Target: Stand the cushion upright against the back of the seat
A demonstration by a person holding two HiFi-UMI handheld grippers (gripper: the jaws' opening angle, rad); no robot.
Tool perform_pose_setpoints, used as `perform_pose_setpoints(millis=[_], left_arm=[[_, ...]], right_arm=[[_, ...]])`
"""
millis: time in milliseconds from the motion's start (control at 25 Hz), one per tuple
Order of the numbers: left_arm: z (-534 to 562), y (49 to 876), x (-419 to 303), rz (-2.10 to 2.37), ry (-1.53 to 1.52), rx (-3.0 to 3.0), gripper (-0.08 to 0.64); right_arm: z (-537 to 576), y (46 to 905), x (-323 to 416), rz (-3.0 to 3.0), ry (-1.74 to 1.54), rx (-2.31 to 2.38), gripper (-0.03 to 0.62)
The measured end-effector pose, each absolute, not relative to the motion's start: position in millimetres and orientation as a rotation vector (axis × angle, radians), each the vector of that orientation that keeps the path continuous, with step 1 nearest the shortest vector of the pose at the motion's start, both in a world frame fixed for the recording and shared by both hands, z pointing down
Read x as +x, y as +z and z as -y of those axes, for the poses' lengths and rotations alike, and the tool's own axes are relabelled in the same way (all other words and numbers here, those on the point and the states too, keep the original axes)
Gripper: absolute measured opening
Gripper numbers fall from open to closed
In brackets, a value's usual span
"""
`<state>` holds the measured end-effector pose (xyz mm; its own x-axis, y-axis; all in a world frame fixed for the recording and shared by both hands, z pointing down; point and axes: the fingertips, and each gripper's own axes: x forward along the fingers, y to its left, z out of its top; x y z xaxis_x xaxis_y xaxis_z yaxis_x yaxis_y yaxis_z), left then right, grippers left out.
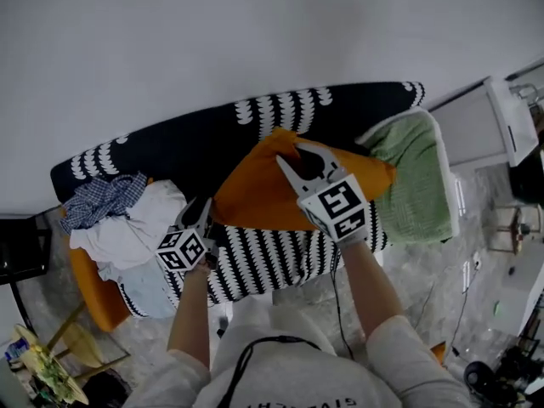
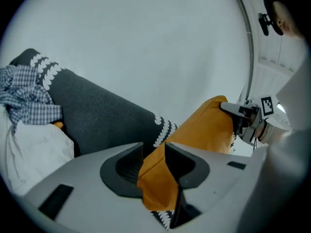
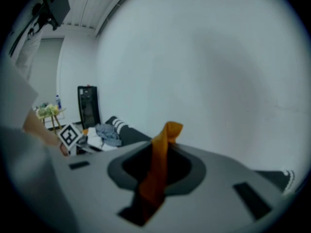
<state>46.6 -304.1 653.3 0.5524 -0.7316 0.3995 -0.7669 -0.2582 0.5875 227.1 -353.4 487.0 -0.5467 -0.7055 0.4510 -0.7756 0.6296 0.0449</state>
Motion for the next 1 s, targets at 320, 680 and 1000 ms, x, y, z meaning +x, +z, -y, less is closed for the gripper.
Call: perform_pose_setpoints(millis=[320, 680, 1000], left_arm=[[315, 570, 55, 1.104, -0.162, 2.138, 0.143], [323, 516, 85, 1.029, -0.192, 2.133, 0.147], [321, 551, 81, 1.127, -0.010, 2.039, 0.147]], right_arm=[[345, 520, 169, 2.431, 0.224, 1.024, 0.084], [316, 560, 114, 2.451, 0.203, 0.848, 0.084], [285, 592, 74, 2.434, 0.143, 0.694, 0.084]])
